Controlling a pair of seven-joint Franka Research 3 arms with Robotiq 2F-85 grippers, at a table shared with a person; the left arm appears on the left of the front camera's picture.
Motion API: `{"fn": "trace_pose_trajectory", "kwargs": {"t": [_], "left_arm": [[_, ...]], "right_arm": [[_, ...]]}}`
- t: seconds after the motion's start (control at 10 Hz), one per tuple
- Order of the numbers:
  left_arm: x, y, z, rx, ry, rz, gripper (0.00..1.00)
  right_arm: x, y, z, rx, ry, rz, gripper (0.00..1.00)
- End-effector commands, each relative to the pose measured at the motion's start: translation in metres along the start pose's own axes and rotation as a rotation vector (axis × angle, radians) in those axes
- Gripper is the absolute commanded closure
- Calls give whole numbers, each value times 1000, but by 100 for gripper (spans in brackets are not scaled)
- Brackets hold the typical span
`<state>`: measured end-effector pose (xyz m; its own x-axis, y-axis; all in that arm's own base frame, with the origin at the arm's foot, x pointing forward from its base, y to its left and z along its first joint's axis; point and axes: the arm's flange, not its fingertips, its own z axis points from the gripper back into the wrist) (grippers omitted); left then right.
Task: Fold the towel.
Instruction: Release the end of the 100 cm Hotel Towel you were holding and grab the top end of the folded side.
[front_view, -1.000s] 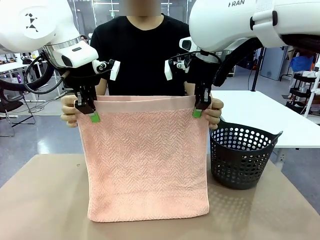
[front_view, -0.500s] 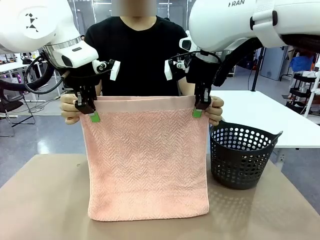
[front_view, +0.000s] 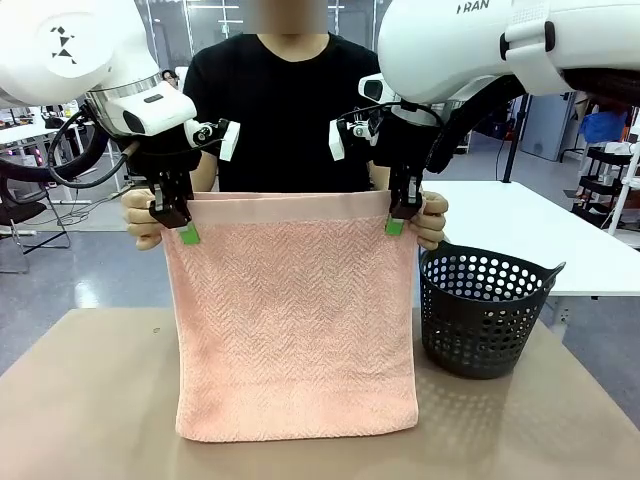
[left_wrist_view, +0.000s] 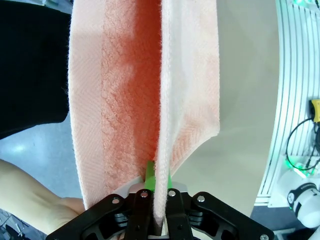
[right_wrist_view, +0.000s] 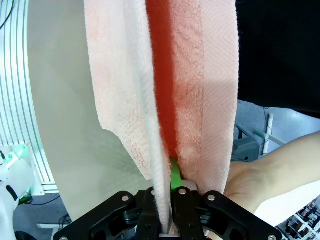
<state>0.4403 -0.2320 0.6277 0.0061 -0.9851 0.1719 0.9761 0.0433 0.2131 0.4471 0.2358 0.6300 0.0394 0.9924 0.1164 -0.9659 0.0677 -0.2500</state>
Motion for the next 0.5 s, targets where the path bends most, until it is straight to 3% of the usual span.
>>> {"fn": "trace_pose_trajectory", "kwargs": {"t": [0.0, 0.1, 0.2, 0.3, 0.4], "left_arm": [[1, 0, 4, 7, -6, -6, 61], [2, 0, 8, 32, 4, -1, 31], [3, -3, 17, 68, -1, -8, 25], [6, -8, 30, 105, -10, -20, 0], [10, -16, 47, 145, -40, -36, 0]], "right_arm": [[-2, 0, 2, 0, -11, 5, 64], [-3, 1, 7, -15, -14, 9, 54], [-3, 3, 18, -46, -25, 17, 30], [-3, 7, 31, -93, -33, 27, 21], [-4, 13, 50, -129, -68, 51, 0]]}}
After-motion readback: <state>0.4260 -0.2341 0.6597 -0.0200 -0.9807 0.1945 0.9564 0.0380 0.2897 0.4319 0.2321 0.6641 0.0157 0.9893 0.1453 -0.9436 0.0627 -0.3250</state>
